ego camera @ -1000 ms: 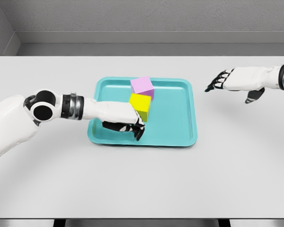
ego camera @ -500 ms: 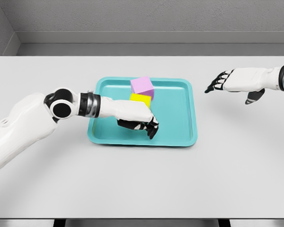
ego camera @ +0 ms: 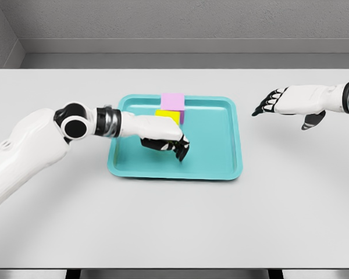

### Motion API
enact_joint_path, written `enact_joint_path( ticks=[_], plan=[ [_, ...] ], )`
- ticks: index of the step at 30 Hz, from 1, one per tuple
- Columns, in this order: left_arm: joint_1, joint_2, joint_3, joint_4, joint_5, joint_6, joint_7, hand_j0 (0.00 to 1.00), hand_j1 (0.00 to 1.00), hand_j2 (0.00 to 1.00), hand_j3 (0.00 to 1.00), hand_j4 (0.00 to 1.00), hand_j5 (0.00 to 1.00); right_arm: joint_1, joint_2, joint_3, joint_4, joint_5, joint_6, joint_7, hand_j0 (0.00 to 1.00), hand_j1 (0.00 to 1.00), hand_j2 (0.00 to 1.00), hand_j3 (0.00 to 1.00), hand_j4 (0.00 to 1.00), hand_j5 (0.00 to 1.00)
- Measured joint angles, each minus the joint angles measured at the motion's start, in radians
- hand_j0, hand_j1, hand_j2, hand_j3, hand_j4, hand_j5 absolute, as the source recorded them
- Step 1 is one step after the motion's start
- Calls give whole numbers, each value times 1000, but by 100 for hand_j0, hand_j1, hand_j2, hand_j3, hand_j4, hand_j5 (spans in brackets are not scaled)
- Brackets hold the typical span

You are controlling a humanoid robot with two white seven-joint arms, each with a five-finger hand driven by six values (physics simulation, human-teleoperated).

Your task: Push two cubes

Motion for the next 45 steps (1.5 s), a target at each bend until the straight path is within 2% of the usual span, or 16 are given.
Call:
enact_joint_path(
  ticks=[7,10,12,15,17,19,21,24,35,45],
  plan=[
    [-17,-21,1,-11,-3,-3,-2,36,36,36,36,36,36,0,-1,0,1,0,0,0,100,100,100,100,100,100],
    [-18,-24,2,-40,34,-3,-2,39,39,39,39,39,39,3,-1,0,2,0,0,0,100,100,100,100,100,100],
    [-32,-19,5,-75,85,-4,-2,41,41,41,41,41,41,6,-1,0,2,0,0,0,100,100,100,100,100,100],
    [-34,60,48,-167,175,-3,-2,40,40,40,40,40,40,6,-19,-7,1,0,0,0,100,100,100,100,100,100],
    [-32,116,73,-119,201,-3,-2,40,40,40,40,40,40,8,-32,-15,1,0,0,0,100,100,100,100,100,100],
    [-32,137,86,6,193,-3,-2,40,40,40,40,40,40,8,-41,-19,0,0,0,0,100,100,100,100,100,100],
    [-28,145,92,97,180,-3,-2,40,40,40,40,40,40,8,-50,-21,0,0,0,0,100,100,100,100,100,100],
    [-23,142,94,167,156,-4,-2,40,40,40,40,40,40,8,-63,-23,0,0,0,0,100,100,100,100,100,100],
    [-23,62,87,211,68,-4,-2,40,40,40,40,40,40,8,-82,-28,0,0,0,0,100,100,100,100,100,100],
    [-23,49,87,214,62,-1,-2,40,40,40,40,40,40,8,-85,-29,0,0,0,0,100,100,100,100,100,100]
  ],
)
